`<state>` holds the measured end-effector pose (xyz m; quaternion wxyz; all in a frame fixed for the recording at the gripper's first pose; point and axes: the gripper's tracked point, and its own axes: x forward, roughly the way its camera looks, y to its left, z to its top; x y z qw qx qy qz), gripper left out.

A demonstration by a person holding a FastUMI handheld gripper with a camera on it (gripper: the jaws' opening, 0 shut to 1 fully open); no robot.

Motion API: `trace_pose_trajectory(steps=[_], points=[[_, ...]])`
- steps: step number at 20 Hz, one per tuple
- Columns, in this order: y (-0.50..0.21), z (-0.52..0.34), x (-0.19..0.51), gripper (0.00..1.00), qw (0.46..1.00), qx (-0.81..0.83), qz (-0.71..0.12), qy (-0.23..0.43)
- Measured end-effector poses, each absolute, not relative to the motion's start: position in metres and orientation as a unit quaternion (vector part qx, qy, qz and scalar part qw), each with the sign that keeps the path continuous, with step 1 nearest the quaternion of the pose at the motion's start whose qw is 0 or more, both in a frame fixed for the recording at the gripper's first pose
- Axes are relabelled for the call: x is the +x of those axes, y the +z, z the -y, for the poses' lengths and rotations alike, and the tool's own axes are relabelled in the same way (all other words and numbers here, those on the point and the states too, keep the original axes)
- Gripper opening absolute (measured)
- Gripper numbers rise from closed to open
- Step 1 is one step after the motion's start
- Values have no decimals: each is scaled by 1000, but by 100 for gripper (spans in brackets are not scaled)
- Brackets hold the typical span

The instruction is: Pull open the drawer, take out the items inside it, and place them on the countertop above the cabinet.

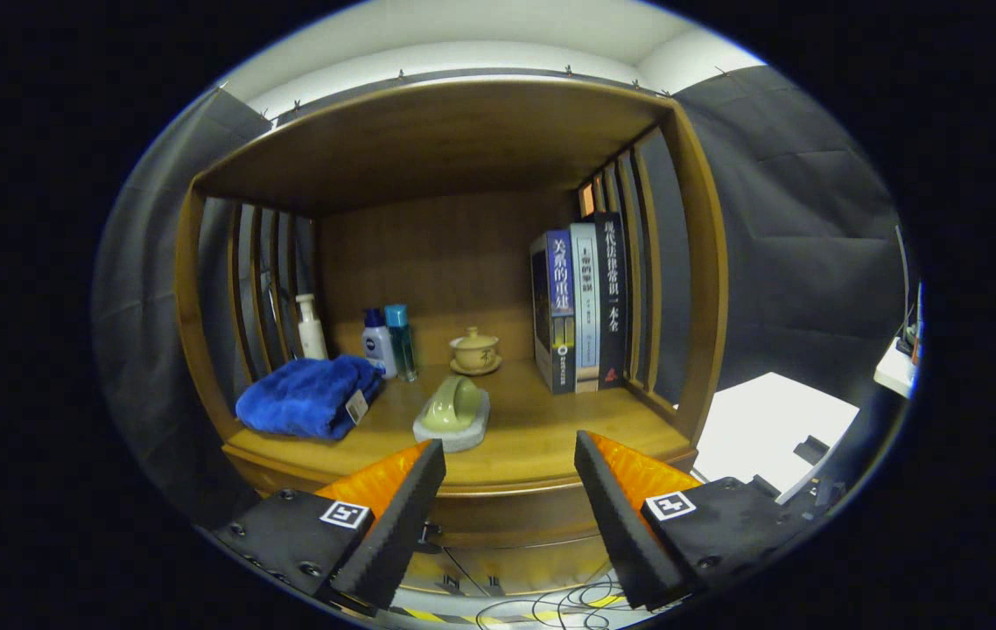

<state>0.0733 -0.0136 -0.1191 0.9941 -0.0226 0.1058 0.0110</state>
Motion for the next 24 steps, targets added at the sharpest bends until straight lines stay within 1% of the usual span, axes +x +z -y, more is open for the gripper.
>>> trace_pose_trajectory(steps=[5, 9, 24], points=[[-76, 1, 58, 99, 997, -23, -72, 27], [-60, -7, 49, 99, 997, -38, -55, 32], [-63, -11, 41, 99, 998, -34, -53, 25]])
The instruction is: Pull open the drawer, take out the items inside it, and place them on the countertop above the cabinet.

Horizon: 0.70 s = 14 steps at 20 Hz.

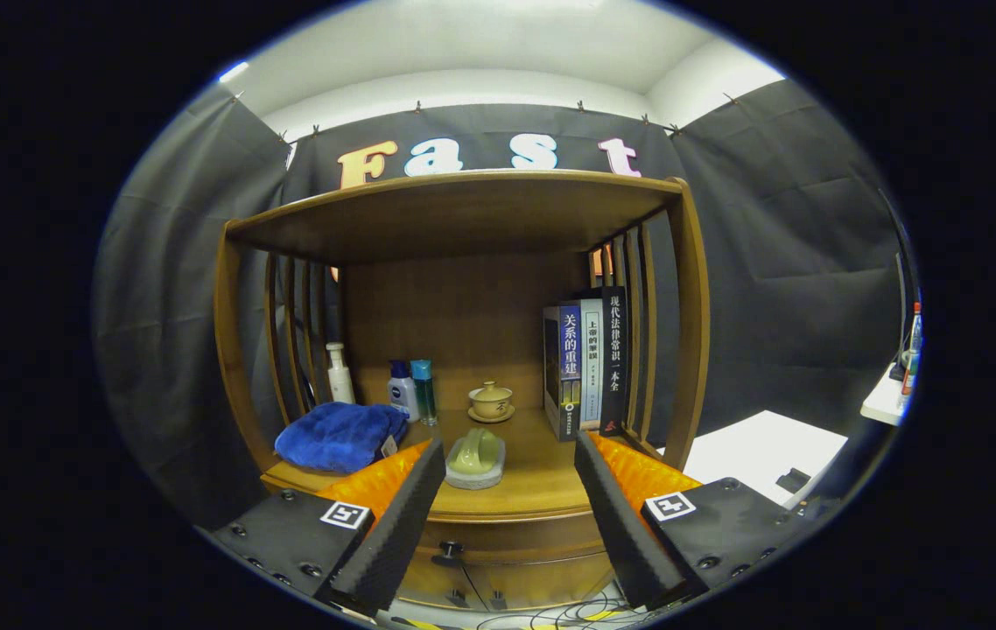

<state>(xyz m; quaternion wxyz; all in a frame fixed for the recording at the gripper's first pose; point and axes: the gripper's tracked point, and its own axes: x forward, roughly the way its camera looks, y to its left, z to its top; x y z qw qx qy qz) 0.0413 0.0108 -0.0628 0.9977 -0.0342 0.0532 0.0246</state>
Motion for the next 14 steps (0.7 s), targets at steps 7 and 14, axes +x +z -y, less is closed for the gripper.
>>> trace_pose_trajectory(steps=[7, 14], points=[[-72, -12, 43, 99, 997, -31, -62, 24], [-71, -5, 43, 99, 998, -24, -60, 24]])
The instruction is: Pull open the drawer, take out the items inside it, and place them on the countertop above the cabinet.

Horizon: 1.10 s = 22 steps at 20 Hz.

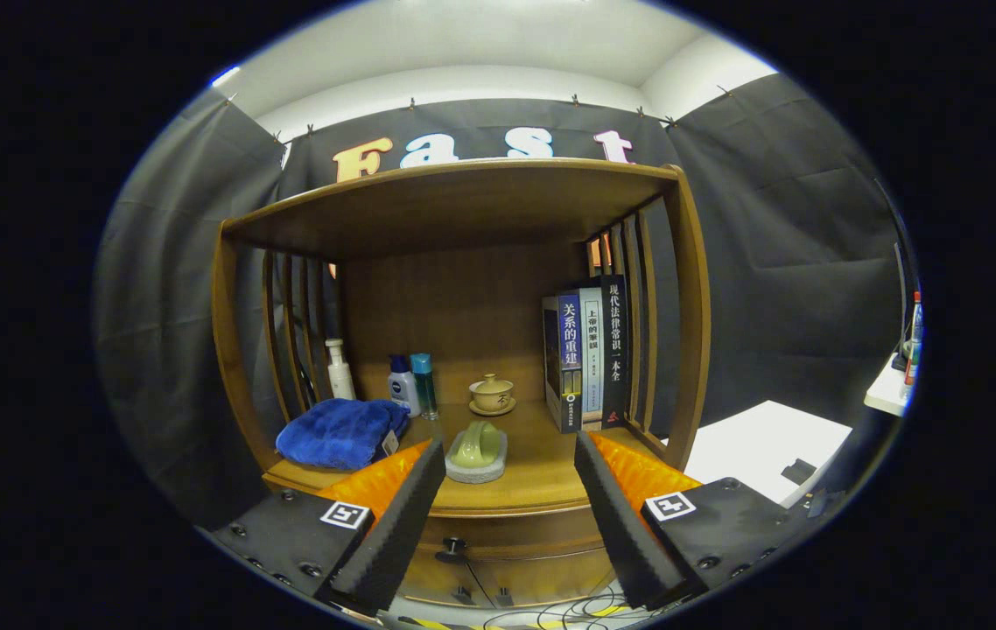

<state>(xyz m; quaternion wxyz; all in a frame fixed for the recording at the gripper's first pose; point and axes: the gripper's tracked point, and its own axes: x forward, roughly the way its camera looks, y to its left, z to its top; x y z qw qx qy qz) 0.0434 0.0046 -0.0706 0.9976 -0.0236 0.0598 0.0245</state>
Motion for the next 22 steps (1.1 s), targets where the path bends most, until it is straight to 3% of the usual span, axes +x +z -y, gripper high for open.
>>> trace_pose_trajectory(steps=[22], points=[[-58, -2, 40, 99, 999, -24, -47, 14]])
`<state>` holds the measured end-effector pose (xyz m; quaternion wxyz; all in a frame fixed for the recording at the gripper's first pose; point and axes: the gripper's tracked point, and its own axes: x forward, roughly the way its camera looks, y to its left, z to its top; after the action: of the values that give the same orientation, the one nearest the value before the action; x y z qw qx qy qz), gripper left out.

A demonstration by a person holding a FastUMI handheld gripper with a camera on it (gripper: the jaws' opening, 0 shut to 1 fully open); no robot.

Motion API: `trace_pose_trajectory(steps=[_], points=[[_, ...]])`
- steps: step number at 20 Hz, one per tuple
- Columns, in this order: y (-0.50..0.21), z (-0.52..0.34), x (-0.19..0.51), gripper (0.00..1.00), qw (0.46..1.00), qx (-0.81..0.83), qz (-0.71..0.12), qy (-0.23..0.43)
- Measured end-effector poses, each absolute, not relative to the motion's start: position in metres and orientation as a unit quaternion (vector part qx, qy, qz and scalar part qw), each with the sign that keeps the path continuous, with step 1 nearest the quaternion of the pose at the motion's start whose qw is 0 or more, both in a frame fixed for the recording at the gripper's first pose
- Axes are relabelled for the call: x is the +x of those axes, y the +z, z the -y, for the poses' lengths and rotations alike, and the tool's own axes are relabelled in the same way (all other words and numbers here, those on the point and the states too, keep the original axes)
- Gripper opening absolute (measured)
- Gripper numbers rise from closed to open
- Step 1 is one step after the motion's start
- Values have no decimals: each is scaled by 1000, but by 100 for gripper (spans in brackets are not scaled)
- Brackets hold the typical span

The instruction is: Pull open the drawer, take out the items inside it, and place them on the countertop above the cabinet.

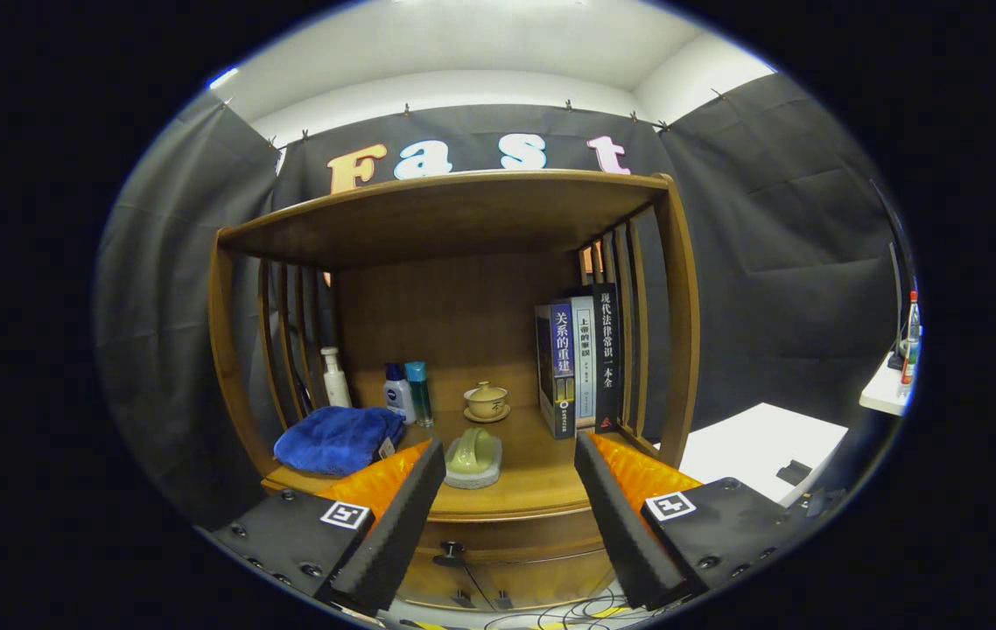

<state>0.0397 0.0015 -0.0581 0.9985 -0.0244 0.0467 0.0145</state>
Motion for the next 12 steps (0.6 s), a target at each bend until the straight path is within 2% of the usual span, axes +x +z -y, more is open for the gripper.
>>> trace_pose_trajectory(steps=[12], points=[[-36, 10, 31, 99, 999, -16, -28, 0]])
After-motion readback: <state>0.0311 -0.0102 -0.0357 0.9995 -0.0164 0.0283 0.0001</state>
